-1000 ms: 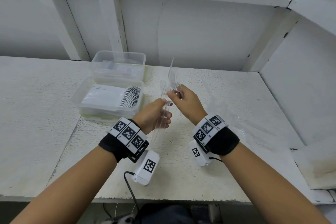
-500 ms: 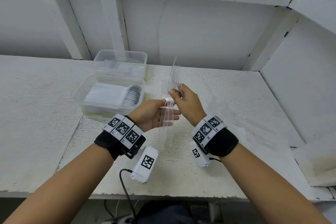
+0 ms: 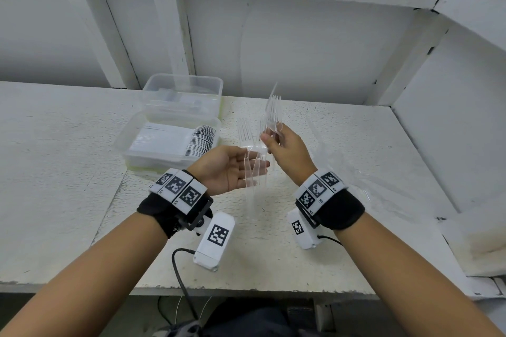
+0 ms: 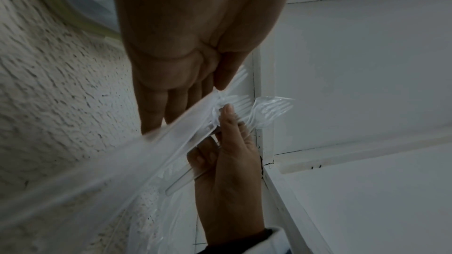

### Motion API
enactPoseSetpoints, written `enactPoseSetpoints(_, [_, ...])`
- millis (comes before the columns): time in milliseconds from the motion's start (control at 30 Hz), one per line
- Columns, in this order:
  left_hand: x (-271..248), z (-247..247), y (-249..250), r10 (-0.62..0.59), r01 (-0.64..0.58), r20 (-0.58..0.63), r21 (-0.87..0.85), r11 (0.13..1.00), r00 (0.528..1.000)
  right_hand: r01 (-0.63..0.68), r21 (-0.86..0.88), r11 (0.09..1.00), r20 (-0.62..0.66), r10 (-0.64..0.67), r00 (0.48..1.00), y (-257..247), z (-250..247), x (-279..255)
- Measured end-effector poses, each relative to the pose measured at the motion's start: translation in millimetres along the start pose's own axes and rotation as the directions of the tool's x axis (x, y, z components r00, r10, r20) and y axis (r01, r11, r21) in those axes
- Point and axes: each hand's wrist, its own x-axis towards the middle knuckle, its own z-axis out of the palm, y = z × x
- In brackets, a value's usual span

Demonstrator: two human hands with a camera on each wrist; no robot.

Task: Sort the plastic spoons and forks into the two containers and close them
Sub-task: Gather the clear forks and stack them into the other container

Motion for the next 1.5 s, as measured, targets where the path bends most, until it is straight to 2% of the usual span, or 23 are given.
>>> enactPoseSetpoints(267, [-1.5, 6.2, -0.8, 0.032, -0.035, 0.028, 0.135, 0.990, 0.999, -0.019, 0.053, 0.998, -0.028, 0.021, 0.999, -3.5, 4.7, -0.6])
enactPoseSetpoints(467, [2.5, 6.7, -5.0, 0.038, -0.042, 0.027, 0.187, 0.982, 0.999, -0.027, 0.038, 0.999, -0.002, 0.027, 1.000, -0.8, 7.0, -0.2])
enactPoseSetpoints(700, [3.9, 6.4, -9.1, 0.034, -0.039, 0.031, 0.195, 0.980, 0.999, -0.093, 0.028, 0.995, 0.095, 0.090, 0.991, 1.0, -0.1, 1.3])
enactPoseSetpoints(900, [7.1, 8.5, -15.4, 0.123, -0.103, -0.051, 0.291, 0.951, 0.991, -0.191, 0.112, 0.975, 0.149, 0.174, 0.973, -3.6, -3.2, -0.4])
enactPoseSetpoints(1100, [2.4, 5.8, -18.5, 0.143, -0.146, 0.031, 0.263, 0.954, 0.989, -0.233, 0.152, 0.961, 0.171, 0.207, 0.963, -5.0, -5.1, -0.2])
enactPoseSetpoints(1200, [2.9, 6.1, -18.4, 0.151, -0.155, 0.031, 0.222, 0.963, 0.988, -0.276, 0.202, 0.940, 0.183, 0.241, 0.953, -3.3, -5.4, 1.0])
enactPoseSetpoints(1300, [5.1, 8.0, -19.4, 0.173, -0.170, 0.010, 0.253, 0.952, 0.985, -0.304, 0.227, 0.925, 0.195, 0.262, 0.945, -4.6, -5.3, 1.2])
enactPoseSetpoints(1400, [8.0, 10.4, -21.6, 0.217, -0.195, -0.034, 0.321, 0.927, 0.976, -0.282, 0.227, 0.932, 0.166, 0.248, 0.954, -7.4, -5.7, 0.0])
enactPoseSetpoints(1500, [10.0, 10.8, -24.0, 0.242, -0.208, -0.049, 0.370, 0.905, 0.969, -0.194, 0.127, 0.973, 0.141, 0.176, 0.974, -5.6, -5.9, -1.8])
